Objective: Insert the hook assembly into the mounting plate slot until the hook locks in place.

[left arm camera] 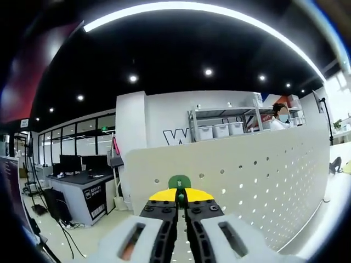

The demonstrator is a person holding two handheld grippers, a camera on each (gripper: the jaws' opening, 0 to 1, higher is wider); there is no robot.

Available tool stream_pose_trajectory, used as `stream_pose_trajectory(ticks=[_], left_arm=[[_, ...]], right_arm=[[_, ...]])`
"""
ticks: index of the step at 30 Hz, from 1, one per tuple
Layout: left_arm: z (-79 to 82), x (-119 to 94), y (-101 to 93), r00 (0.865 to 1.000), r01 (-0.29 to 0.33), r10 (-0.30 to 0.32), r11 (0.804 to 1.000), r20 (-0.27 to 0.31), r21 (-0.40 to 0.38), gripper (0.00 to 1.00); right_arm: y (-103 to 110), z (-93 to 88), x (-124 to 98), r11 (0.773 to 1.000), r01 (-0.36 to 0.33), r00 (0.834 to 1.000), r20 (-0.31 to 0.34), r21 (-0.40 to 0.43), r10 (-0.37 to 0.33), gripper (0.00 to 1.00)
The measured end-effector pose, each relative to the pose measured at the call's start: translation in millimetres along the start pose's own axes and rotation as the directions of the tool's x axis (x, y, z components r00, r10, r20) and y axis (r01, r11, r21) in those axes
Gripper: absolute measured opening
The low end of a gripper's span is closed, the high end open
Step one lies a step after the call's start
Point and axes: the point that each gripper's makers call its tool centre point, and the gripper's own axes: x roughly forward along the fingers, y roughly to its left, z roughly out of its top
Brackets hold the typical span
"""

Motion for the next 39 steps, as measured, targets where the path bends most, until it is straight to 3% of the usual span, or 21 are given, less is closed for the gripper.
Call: stream_pose_trajectory(ticks=[10, 15, 39], left_arm=[[-0.1, 0.0, 1.5, 1.0, 0.002, -0.002, 1.0, 0.004, -0.017, 0.04], [-2.5, -0.5, 2.3, 1.0, 0.004, -0.004, 1.0, -0.022, -0.028, 0.05], [-1.7, -7.4, -8.1, 0.999, 0.038, -0.04, 0.997, -0.033, -0.067, 0.33]], right_arm=[[0.2, 0.0, 1.0, 1.0, -0.004, 1.0, -0.002, 0.0, 0.004, 0.88], [2.0, -2.8, 0.7, 1.0, -0.009, 1.0, -0.01, 0.002, 0.009, 0.87], [5.0, -2.4, 0.0, 1.0, -0.012, 1.0, -0.012, -0.004, 0.012, 0.87]])
